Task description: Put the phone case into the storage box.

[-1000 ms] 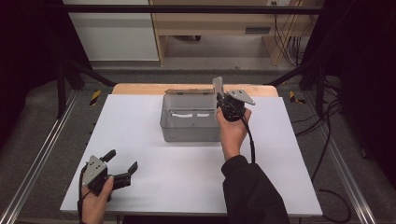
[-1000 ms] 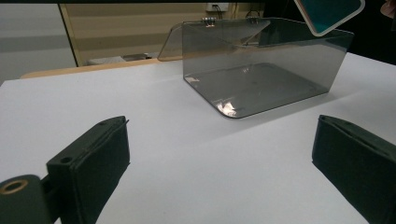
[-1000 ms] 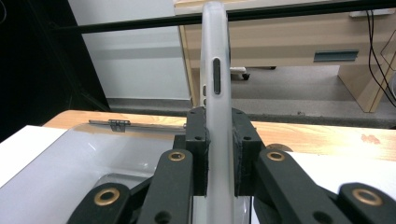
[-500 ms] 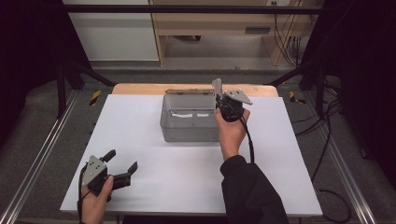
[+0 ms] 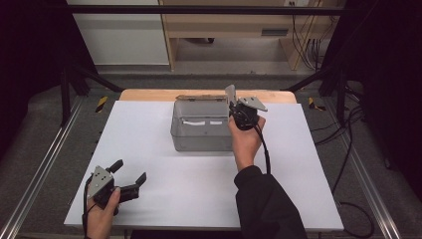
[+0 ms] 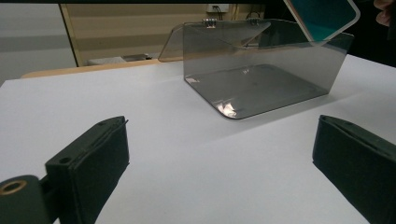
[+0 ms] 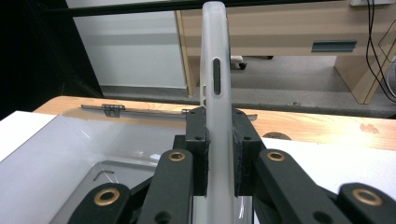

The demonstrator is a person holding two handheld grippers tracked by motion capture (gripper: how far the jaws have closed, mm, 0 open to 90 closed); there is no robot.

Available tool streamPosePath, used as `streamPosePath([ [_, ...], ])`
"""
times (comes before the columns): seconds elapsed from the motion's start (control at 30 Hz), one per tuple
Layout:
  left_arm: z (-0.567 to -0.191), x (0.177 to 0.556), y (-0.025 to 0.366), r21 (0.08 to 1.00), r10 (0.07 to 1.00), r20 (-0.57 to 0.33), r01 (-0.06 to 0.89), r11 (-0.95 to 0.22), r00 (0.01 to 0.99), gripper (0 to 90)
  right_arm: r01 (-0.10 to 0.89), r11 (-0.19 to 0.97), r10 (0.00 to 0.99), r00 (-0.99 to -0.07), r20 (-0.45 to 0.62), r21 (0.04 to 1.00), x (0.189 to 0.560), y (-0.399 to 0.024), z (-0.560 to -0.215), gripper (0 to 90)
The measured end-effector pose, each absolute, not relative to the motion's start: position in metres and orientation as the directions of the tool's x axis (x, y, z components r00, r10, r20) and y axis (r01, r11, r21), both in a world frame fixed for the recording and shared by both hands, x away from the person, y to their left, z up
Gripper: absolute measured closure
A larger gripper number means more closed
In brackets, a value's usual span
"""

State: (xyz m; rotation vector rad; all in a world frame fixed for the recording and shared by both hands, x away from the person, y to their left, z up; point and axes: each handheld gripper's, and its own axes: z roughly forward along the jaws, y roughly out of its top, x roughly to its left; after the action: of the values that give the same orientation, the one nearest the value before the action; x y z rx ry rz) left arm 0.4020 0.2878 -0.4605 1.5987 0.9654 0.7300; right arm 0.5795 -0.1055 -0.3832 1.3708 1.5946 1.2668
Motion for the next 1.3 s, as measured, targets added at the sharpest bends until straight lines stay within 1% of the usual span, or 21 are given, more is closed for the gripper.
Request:
streamPosePath([
  [0.2, -0.4603, 0.4019, 0.2887, 0.973, 0.875, -0.021, 0.209, -0.092, 0.484, 3.6, 0.325, -0.011, 0.972, -0.220, 0.087, 0.945, 0.5805, -0.1043, -0.3851, 80.4],
  [1.3, -0.4605, 0.4017, 0.2877, 0.973, 0.868, -0.018, 0.209, -0.099, 0.496, 3.6, 0.360, -0.004, 0.973, -0.216, 0.088, 0.933, 0.5837, -0.1034, -0.3903, 80.4],
])
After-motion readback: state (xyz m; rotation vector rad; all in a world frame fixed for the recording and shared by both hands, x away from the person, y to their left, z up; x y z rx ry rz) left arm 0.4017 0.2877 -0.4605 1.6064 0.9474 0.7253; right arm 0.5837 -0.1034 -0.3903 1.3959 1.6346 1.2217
